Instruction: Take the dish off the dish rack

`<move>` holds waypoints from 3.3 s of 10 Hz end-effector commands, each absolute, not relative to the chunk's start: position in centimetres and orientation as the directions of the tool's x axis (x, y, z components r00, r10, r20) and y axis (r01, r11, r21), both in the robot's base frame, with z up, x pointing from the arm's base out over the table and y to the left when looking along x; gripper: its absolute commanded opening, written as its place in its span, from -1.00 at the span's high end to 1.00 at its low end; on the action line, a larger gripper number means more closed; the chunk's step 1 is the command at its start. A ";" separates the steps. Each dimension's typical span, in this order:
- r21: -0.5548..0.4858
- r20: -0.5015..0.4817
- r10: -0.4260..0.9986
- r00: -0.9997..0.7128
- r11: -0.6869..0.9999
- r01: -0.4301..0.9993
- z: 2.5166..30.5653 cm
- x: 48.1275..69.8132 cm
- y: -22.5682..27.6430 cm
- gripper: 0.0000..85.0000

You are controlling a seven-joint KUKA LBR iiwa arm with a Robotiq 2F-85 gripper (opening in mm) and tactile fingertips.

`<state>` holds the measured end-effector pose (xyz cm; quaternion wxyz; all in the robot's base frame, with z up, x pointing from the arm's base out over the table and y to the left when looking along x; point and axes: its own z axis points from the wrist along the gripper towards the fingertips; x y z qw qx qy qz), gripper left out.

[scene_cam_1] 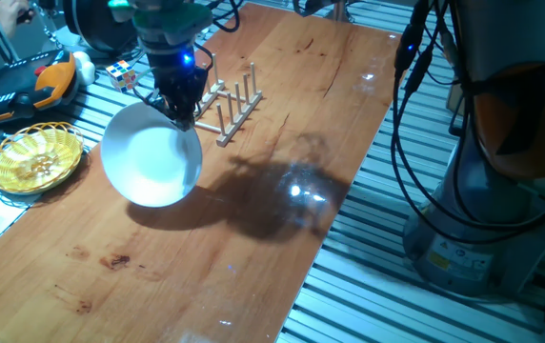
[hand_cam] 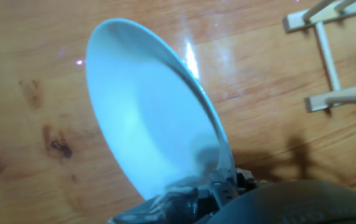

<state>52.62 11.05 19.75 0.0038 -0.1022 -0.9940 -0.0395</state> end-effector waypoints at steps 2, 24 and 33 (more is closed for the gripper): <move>0.101 0.017 0.213 -0.977 0.972 0.214 19.2 52.2 13.4 0.98; 0.094 0.029 0.269 -0.963 0.958 0.270 14.9 53.5 17.0 0.98; -0.005 0.136 0.387 -0.912 0.921 0.390 14.8 53.3 16.9 0.98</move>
